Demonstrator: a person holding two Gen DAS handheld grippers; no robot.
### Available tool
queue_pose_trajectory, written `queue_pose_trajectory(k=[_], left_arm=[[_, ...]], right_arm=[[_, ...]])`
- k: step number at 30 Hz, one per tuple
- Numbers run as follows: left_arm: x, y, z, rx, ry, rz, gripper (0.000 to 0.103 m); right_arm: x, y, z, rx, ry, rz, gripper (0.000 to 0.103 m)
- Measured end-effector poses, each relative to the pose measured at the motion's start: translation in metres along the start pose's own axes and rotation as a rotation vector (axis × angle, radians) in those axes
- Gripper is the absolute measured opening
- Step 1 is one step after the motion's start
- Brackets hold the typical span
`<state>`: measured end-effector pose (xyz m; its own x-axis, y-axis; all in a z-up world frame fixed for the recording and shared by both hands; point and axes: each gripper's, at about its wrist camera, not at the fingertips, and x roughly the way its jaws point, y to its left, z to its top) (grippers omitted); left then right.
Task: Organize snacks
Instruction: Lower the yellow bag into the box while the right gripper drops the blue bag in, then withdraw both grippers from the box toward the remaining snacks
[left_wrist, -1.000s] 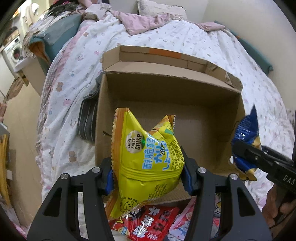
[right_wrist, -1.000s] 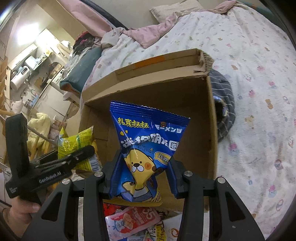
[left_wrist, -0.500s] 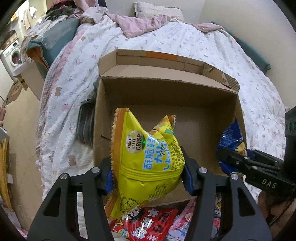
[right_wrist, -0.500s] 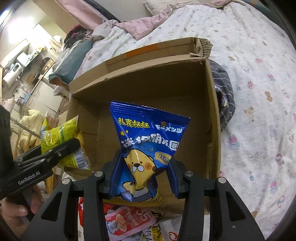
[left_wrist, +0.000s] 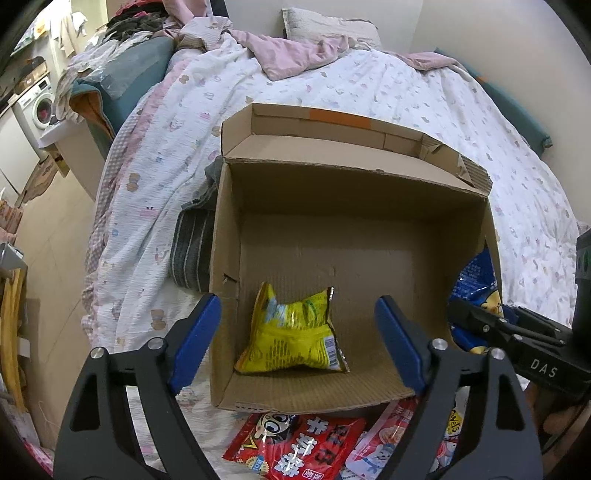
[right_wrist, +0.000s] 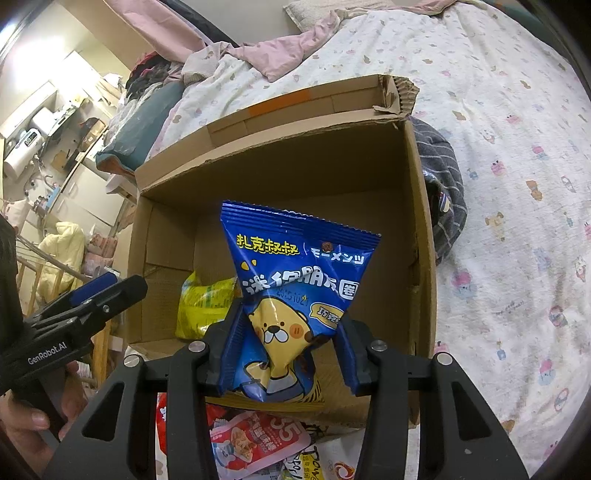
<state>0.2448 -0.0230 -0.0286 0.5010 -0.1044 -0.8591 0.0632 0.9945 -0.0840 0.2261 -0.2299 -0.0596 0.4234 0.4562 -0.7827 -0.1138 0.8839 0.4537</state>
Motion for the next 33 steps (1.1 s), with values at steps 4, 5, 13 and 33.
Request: queue_pose_trajectory(k=[4,5,13,33], left_arm=[[-0.003,0.0,0.0,-0.003,-0.009,-0.01,0.083],[-0.004,0.0,0.0,-0.004,-0.013,-0.013,0.083],[-0.008,0.001,0.001,-0.008,-0.032,-0.016,0.083],[-0.048,0.008,-0.016,-0.06,-0.099,-0.041,0.083]], right_arm=[[-0.009,-0.005,0.004,0.051,-0.033,0.099,0.059],[-0.014,-0.006,0.005,0.055,-0.059,0.109,0.082],[-0.034,-0.013,0.007,0.086,-0.159,0.108,0.096],[-0.058,-0.006,-0.01,0.068,-0.176,0.11,0.096]])
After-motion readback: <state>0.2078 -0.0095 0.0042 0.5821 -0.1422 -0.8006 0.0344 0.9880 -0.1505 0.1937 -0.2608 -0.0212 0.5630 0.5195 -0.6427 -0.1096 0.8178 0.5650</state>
